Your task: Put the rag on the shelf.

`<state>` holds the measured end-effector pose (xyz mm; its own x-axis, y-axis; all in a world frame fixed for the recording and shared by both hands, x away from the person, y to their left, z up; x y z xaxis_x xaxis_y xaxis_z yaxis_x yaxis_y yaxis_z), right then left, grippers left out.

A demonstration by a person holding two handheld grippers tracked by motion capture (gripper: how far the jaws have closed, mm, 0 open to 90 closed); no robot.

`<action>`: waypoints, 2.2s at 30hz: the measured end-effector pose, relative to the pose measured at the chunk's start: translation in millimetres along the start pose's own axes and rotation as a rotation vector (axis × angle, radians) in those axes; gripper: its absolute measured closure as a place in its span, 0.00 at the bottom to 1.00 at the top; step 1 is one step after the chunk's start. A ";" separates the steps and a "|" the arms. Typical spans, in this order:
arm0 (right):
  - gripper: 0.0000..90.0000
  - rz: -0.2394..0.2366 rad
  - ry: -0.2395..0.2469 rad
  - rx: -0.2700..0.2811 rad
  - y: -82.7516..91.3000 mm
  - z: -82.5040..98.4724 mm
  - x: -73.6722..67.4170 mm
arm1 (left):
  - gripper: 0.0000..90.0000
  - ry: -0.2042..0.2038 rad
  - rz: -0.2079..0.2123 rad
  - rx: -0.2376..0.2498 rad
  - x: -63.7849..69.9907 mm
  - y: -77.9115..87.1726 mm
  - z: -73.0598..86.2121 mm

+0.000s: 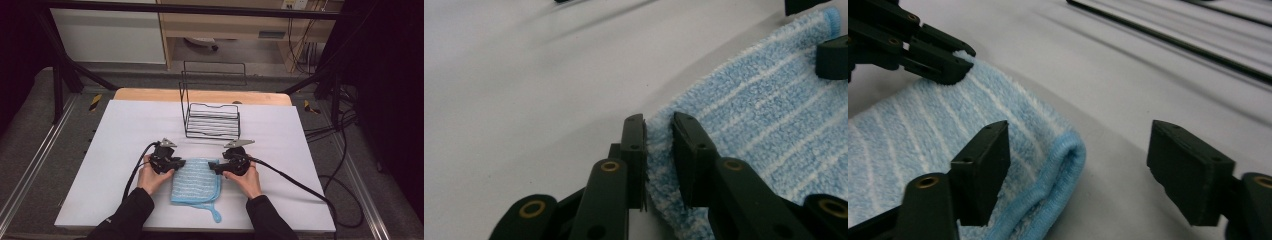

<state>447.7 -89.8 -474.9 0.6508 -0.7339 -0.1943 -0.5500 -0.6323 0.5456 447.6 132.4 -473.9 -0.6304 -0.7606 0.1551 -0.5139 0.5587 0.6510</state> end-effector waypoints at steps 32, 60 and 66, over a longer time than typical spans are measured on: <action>0.88 -0.076 -0.132 -0.065 -0.6 4.9 -7.5 | 0.84 -0.005 0.023 0.015 -2.0 1.2 1.1; 0.90 -0.146 -0.134 0.083 31.8 -21.9 -15.3 | 0.90 0.008 0.063 0.170 4.1 46.6 -24.5; 0.90 -0.145 -0.113 0.110 39.4 -27.2 -15.8 | 0.90 -0.013 0.058 0.186 9.4 52.7 -28.7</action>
<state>430.0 -96.4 -428.1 0.6678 -0.6527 -0.3578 -0.5127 -0.7518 0.4146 431.3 145.2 -416.8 -0.6690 -0.7217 0.1779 -0.5746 0.6540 0.4921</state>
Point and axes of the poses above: each handheld gripper's, and its own axes: y roughly backward along the jaws, z roughly out of its underside, x roughly to its right, the point moved 4 cm from there along -y, roughly forward along the jaws, and after that the axes turned 7 degrees about x, right-handed, at the moved point
